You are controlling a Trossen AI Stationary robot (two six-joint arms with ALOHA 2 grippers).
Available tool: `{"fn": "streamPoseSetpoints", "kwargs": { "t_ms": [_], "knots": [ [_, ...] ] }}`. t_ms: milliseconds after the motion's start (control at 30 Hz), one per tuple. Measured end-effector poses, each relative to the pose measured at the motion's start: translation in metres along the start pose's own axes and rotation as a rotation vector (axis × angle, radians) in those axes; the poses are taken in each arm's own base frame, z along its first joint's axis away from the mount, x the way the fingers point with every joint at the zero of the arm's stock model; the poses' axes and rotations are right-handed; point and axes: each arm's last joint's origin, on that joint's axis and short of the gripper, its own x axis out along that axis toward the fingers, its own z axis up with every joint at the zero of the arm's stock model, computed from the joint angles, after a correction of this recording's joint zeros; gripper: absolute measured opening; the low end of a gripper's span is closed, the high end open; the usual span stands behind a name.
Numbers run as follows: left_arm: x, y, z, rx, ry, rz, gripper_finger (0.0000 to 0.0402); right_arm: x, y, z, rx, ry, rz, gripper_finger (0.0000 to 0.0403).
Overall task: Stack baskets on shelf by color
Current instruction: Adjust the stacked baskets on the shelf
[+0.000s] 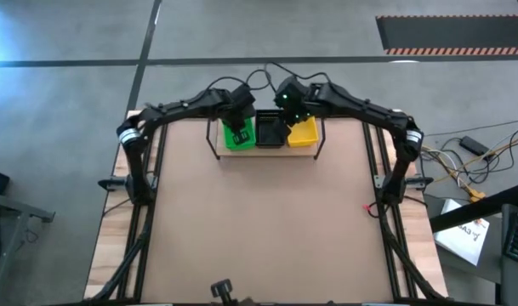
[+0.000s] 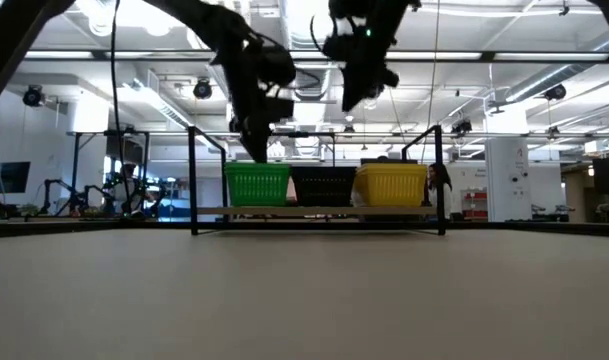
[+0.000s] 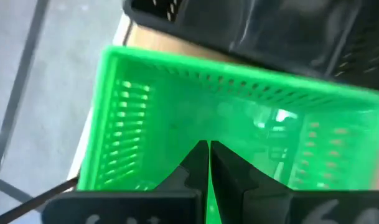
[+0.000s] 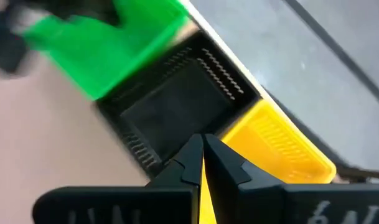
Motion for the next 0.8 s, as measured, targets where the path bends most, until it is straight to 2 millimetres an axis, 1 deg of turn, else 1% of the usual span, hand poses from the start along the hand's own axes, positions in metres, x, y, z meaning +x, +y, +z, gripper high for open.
{"fn": "streamPoseSetpoints", "kwargs": {
  "t_ms": [100, 200, 367, 567, 733, 800],
  "knots": [
    [0.015, 0.002, -0.001, 0.023, 0.037, 0.0, 0.0, -0.016, 0.01, 0.003, -0.045, -0.019, 0.011, 0.0008],
    [0.026, 0.002, 0.002, 0.108, 0.026, 0.01, 0.0, -0.025, 0.019, 0.006, -0.068, -0.048, -0.005, 0.0008],
    [0.03, 0.0, 0.013, 0.227, -0.065, 0.034, 0.0, -0.036, 0.031, 0.009, -0.077, -0.088, 0.011, 0.0008],
    [0.028, -0.001, 0.022, 0.281, -0.169, 0.014, 0.0, -0.036, 0.038, 0.006, -0.082, -0.084, 0.022, 0.0008],
    [0.027, -0.001, 0.023, 0.347, -0.184, 0.01, 0.0, -0.027, 0.041, 0.0, -0.056, -0.046, 0.017, 0.0008],
    [0.022, 0.0, 0.022, 0.347, -0.187, 0.017, 0.0, -0.021, 0.041, -0.004, -0.045, -0.024, 0.012, 0.0008]
  ]
}}
